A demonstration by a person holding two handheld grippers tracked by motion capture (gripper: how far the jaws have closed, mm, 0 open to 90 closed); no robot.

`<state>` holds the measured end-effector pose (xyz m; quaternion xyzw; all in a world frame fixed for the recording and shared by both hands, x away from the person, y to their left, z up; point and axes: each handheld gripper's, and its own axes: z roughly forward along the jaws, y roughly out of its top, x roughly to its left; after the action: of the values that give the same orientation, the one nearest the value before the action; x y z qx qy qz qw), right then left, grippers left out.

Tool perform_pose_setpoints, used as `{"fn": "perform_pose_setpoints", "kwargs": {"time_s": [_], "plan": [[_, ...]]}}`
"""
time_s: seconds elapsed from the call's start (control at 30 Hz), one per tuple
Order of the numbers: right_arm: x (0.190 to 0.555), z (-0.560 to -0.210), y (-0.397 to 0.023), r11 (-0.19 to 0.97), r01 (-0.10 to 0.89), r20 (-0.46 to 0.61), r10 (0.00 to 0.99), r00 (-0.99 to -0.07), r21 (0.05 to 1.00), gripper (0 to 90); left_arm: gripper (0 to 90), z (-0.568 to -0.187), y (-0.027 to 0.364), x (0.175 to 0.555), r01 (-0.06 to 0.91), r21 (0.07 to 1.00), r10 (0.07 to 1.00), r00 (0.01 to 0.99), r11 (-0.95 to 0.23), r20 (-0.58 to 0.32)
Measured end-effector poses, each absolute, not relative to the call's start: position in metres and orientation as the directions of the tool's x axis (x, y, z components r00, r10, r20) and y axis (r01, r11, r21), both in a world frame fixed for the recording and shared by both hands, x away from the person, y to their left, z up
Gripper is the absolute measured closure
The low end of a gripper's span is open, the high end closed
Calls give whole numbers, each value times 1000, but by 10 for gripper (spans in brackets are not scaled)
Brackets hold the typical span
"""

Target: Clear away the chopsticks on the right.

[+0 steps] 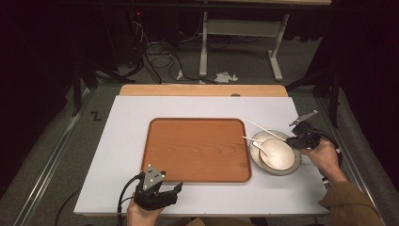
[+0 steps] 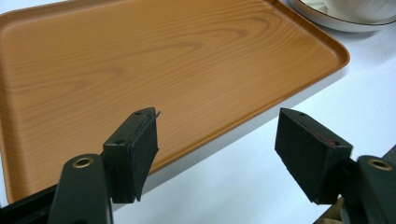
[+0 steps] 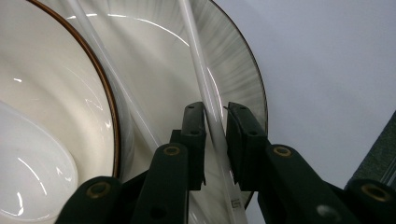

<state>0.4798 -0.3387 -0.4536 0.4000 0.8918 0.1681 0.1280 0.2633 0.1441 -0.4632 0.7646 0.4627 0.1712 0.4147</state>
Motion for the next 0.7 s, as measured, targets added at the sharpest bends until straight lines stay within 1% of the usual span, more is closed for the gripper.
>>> {"fn": "perform_pose_setpoints", "kwargs": {"time_s": [0.17,0.4,0.43,0.67,0.7], "plan": [[480,-454,-337,640,656,-110,744,-659,400,839,298,-463,144,264,566,792,850,514,-230,-121],[478,-454,-336,650,641,-137,738,-661,408,850,299,-464,143,266,570,788,844,521,-234,-127],[475,-452,-336,631,640,-133,750,-648,438,852,299,-465,141,268,569,786,840,528,-242,-124],[459,-441,-340,616,614,-144,754,-641,494,854,298,-465,134,274,560,785,820,559,-265,-122],[453,-435,-342,608,612,-143,759,-635,506,854,298,-465,131,277,558,783,812,570,-274,-122]]}}
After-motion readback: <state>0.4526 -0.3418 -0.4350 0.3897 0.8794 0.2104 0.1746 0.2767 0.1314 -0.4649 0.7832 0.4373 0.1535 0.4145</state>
